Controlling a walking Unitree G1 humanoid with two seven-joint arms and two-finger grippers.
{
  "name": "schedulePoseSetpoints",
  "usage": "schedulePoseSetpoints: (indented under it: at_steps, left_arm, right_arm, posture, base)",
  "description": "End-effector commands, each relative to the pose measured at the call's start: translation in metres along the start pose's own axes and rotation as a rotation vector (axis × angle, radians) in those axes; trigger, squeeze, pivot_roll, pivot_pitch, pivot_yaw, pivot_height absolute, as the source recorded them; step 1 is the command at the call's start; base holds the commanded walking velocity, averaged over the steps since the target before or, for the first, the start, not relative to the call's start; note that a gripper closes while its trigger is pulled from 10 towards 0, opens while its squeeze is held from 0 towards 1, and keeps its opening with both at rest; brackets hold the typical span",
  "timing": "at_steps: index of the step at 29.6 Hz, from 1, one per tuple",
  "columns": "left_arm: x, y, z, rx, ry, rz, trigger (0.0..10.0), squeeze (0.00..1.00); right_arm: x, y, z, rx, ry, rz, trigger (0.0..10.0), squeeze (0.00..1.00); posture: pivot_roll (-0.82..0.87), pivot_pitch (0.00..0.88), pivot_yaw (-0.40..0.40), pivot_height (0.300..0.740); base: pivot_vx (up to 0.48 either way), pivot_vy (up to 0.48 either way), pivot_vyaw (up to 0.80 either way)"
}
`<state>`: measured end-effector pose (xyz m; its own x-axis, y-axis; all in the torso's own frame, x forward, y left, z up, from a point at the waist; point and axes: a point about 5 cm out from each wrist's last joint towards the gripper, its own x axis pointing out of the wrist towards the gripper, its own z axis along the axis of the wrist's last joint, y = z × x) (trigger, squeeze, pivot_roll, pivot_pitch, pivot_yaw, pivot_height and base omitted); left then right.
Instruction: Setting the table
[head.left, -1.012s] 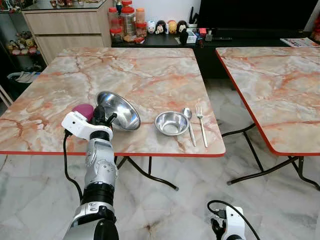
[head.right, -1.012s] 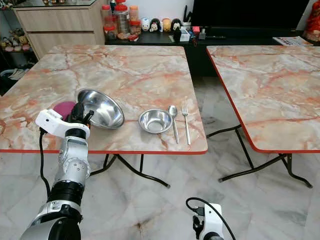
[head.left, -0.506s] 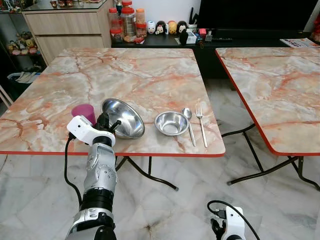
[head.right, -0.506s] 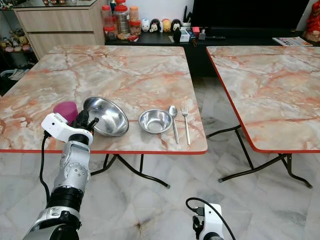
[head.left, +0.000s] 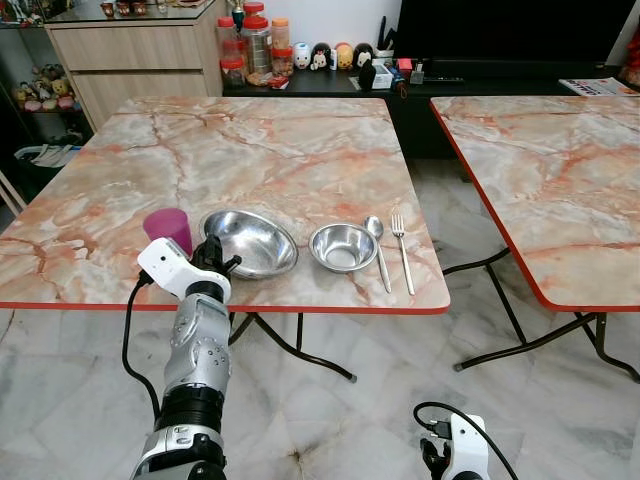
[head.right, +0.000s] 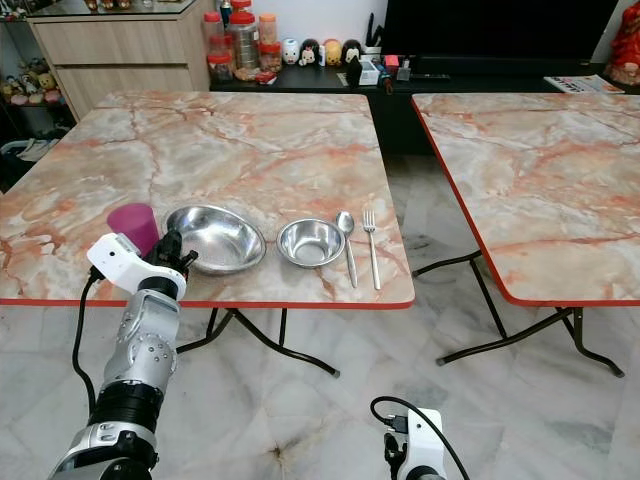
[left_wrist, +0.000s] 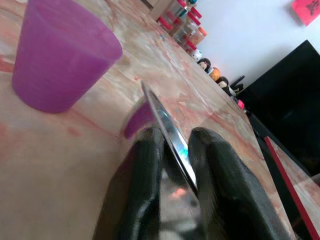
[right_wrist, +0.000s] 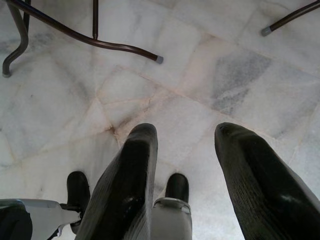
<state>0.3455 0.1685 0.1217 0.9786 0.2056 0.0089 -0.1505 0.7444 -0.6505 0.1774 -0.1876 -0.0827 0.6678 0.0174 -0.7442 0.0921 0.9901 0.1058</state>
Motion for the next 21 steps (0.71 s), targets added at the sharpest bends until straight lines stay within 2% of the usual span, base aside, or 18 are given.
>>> schedulePoseSetpoints:
  at_steps: [1,8,11,12,14,15,16,21]
  left_arm:
    - [-0.001,0.001,-0.001,0.026,0.011,0.01,10.0,0.0]
    - [-0.002,0.003,-0.004,0.052,0.034,0.021,10.0,0.0]
    - [-0.003,0.008,-0.008,0.133,0.062,0.041,10.0,0.0]
    - [-0.003,0.008,-0.008,0.133,0.062,0.041,10.0,0.0]
    - [-0.003,0.011,-0.011,0.268,0.094,0.051,10.0,0.0]
    - [-0.004,0.012,-0.011,0.296,0.1,0.052,10.0,0.0]
    - [-0.004,0.013,-0.013,0.387,0.116,0.046,10.0,0.0]
    - [-0.004,0.013,-0.016,0.47,0.14,0.044,10.0,0.0]
  right_arm:
    - [0.0,0.0,0.001,-0.003,-0.001,0.002,10.0,0.0]
    - [0.0,0.0,0.001,-0.005,0.0,0.002,10.0,0.0]
    - [0.001,0.0,0.002,-0.006,0.0,0.003,10.0,0.0]
    - [0.001,0.0,0.002,-0.006,0.0,0.003,10.0,0.0]
    - [0.001,0.0,0.002,-0.008,0.001,0.003,10.0,0.0]
    - [0.001,0.0,0.002,-0.008,0.001,0.003,10.0,0.0]
    - [0.001,0.0,0.002,-0.009,0.002,0.004,10.0,0.0]
    - [0.001,0.001,0.002,-0.01,0.001,0.006,10.0,0.0]
  posture:
    - [0.0,0.0,-0.021,0.74]
    - [0.0,0.0,-0.022,0.74]
    - [0.0,0.0,-0.023,0.74]
    - [0.0,0.0,-0.023,0.74]
    - [0.0,0.0,-0.023,0.74]
    - [0.0,0.0,-0.023,0.74]
    - [0.0,0.0,-0.024,0.74]
    - [0.0,0.0,-0.024,0.74]
  base:
    - [0.0,0.0,0.0]
    - [0.0,0.0,0.0]
    - [0.0,0.0,0.0]
    - [0.0,0.0,0.0]
    - [0.0,0.0,0.0]
    - [0.0,0.0,0.0]
    - [0.0,0.0,0.0]
    - [0.0,0.0,0.0]
